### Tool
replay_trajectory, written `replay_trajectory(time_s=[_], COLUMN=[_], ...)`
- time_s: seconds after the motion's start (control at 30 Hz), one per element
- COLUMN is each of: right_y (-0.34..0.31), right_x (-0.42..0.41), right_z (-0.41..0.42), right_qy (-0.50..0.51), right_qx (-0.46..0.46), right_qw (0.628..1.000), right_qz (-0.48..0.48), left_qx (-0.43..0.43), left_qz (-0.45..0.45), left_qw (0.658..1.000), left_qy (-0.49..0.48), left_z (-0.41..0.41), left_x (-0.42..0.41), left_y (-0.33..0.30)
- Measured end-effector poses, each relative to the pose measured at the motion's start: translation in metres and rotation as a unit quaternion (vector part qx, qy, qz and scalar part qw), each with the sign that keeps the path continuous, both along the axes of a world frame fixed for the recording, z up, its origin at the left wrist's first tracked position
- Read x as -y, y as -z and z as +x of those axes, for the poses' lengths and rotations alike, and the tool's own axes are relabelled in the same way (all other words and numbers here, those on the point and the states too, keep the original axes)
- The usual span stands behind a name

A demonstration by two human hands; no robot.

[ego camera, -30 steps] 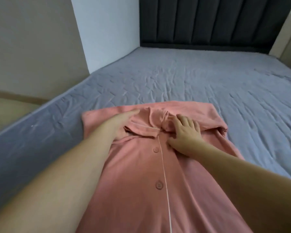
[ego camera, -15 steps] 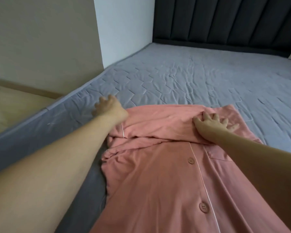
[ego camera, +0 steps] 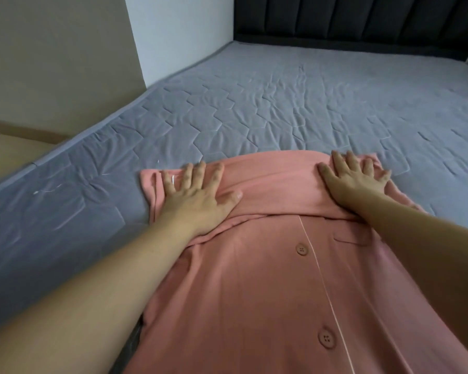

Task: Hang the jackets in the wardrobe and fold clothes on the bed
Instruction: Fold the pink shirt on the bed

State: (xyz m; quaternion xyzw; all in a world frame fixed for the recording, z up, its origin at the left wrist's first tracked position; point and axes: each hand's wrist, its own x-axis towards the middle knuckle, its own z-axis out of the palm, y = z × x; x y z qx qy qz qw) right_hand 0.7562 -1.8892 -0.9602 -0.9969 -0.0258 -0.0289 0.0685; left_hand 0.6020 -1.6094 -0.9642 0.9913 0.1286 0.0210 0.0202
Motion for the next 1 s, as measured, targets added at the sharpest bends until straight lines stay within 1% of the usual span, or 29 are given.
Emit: replay_trajectory(time_s=[0.1, 0.2, 0.3, 0.37, 0.4, 0.43, 0.47, 0.5, 0.53, 0.57, 0.6, 0.63, 0.67, 0.73, 0.83, 0.87, 0.9, 1.0], right_y=[0.001, -0.001, -0.004, -0.003, -0.003, -0.004, -0.006, -0.008, -0.011, -0.014, -0.019, -0.022, -0.024, -0.028, -0.040, -0.045, -0.050, -0.060], right_x=[-0.002, 0.001, 0.015, 0.030, 0.038, 0.047, 0.056, 0.066, 0.076, 0.087, 0.099, 0.110, 0.119, 0.132, 0.138, 0.139, 0.138, 0.133], right_z=[-0.009, -0.032, -0.073, -0.105, -0.120, -0.136, -0.151, -0.166, -0.178, -0.190, -0.201, -0.213, -0.224, -0.244, -0.260, -0.261, -0.262, -0.265], right_qy=[0.005, 0.005, 0.001, -0.011, -0.022, -0.036, -0.054, -0.075, -0.098, -0.115, -0.123, -0.121, -0.116, -0.113, -0.109, -0.101, -0.091, -0.095], right_qx=[0.010, -0.016, -0.046, -0.058, -0.061, -0.067, -0.077, -0.090, -0.104, -0.118, -0.128, -0.134, -0.140, -0.148, -0.174, -0.173, -0.170, -0.169], right_qw=[1.000, 1.000, 0.999, 0.998, 0.998, 0.997, 0.995, 0.993, 0.989, 0.985, 0.982, 0.981, 0.981, 0.980, 0.976, 0.978, 0.979, 0.978], right_qz=[0.014, 0.014, -0.001, -0.017, -0.022, -0.024, -0.027, -0.034, -0.044, -0.055, -0.064, -0.071, -0.075, -0.076, -0.067, -0.065, -0.066, -0.080], left_qx=[-0.007, -0.030, -0.060, -0.053, -0.031, 0.000, 0.030, 0.041, 0.016, -0.056, -0.152, -0.237, -0.290, -0.321, -0.387, -0.396, -0.387, -0.300], left_qz=[0.021, 0.057, 0.096, 0.082, 0.068, 0.058, 0.046, 0.017, -0.031, -0.074, -0.096, -0.084, -0.046, 0.031, 0.058, 0.069, 0.088, 0.157], left_qw=[1.000, 0.998, 0.991, 0.993, 0.996, 0.998, 0.997, 0.990, 0.978, 0.963, 0.942, 0.920, 0.907, 0.903, 0.889, 0.885, 0.886, 0.898], left_qy=[-0.007, -0.022, -0.066, -0.071, -0.049, -0.003, 0.060, 0.135, 0.204, 0.254, 0.284, 0.302, 0.303, 0.284, 0.238, 0.234, 0.240, 0.279], left_z=[0.003, 0.002, -0.010, -0.032, -0.048, -0.068, -0.091, -0.116, -0.142, -0.169, -0.193, -0.214, -0.230, -0.247, -0.256, -0.258, -0.262, -0.286], left_x=[0.002, 0.008, 0.025, 0.049, 0.066, 0.086, 0.107, 0.128, 0.146, 0.164, 0.179, 0.192, 0.203, 0.221, 0.240, 0.243, 0.246, 0.256], left_y=[0.001, -0.004, -0.020, -0.032, -0.036, -0.040, -0.045, -0.048, -0.053, -0.061, -0.070, -0.076, -0.080, -0.088, -0.106, -0.108, -0.109, -0.100])
